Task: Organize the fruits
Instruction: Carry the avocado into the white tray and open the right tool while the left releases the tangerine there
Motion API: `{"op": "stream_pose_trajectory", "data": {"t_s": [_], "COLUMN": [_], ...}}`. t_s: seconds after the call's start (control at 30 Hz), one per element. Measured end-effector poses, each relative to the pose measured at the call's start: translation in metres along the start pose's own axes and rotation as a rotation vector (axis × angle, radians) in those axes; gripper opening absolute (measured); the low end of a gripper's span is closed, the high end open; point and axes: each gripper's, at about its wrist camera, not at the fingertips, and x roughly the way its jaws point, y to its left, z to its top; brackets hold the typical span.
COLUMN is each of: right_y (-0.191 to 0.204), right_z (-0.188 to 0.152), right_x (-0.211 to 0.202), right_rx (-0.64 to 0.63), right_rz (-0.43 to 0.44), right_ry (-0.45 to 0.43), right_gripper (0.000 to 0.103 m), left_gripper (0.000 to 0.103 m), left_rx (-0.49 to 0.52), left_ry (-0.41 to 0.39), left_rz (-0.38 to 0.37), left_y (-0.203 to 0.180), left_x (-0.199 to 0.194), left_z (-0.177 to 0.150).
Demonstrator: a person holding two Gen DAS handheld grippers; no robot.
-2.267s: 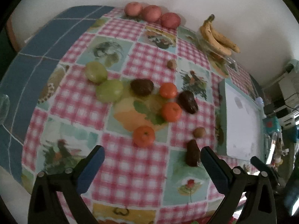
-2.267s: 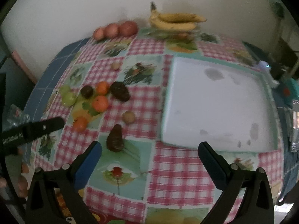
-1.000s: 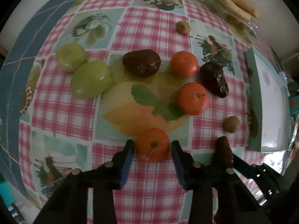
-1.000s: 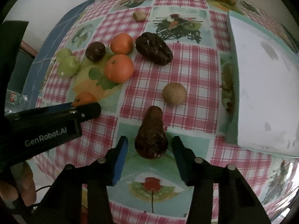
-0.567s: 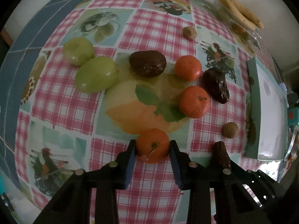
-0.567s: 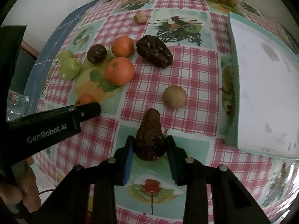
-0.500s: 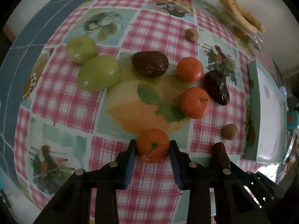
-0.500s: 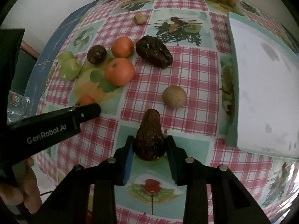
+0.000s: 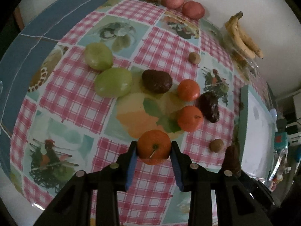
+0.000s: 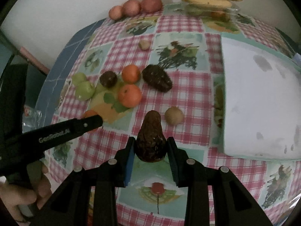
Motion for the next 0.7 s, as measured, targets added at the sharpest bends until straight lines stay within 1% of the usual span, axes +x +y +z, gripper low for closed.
{"op": "stream_pose_trajectory", "data": {"t_s": [0.07, 0.13, 0.2, 0.27, 0.3, 0.33, 0.4, 0.53, 0.7], "right_y": [-0.006, -0.012, -0.017, -0.029, -0.035, -0.042, -0.054, -0.090, -0.139], "right_z": [0.005, 0.010, 0.016, 0.025, 0.030, 0.036, 0.047, 0.065, 0.074], "right_x": [-0.007, -0.017, -0.023, -0.029, -0.033, -0.038, -0.045, -0.052, -0.053], "right_rx": [0.026, 0.034, 0.055, 0.103, 0.126, 0.141, 0.166, 0.257, 0.344], "right_rz": [0.008, -0.008, -0.018, -0.022, -0.037, -0.080, -0.118, -0.172, -0.245], "right_ry": [-0.019, -0.044, -0.066, -0.090, -0.103, -0.126, -0.152, -0.180, -0.185], "right_gripper": [0.035, 0.035, 0.035, 0.035, 0.035, 0.035, 0.035, 0.035, 0.035], "left_gripper": [0.037, 0.037, 0.037, 0.037, 0.037, 0.037, 0.037, 0.037, 0.037], "left_rx": [0.002, 0.014, 0.033, 0.064, 0.076, 0.096, 0.140, 0.228, 0.334], "left_ry": [-0.011, -0.029, -0.042, -0.050, -0.054, -0.056, -0.054, -0.040, -0.010], "left_rz": [-0.007, -0.010, -0.012, -0.019, -0.021, -0.022, -0.024, -0.039, -0.049], "left_y": [-0.007, -0.013, -0.026, -0.044, -0.049, -0.059, -0.078, -0.120, -0.170], "left_x": [-0.006, -0.014, -0.020, -0.024, -0.024, -0.024, -0.022, -0.011, 0.008], "left_z": [0.002, 0.005, 0.010, 0.014, 0.016, 0.018, 0.020, 0.023, 0.019]}}
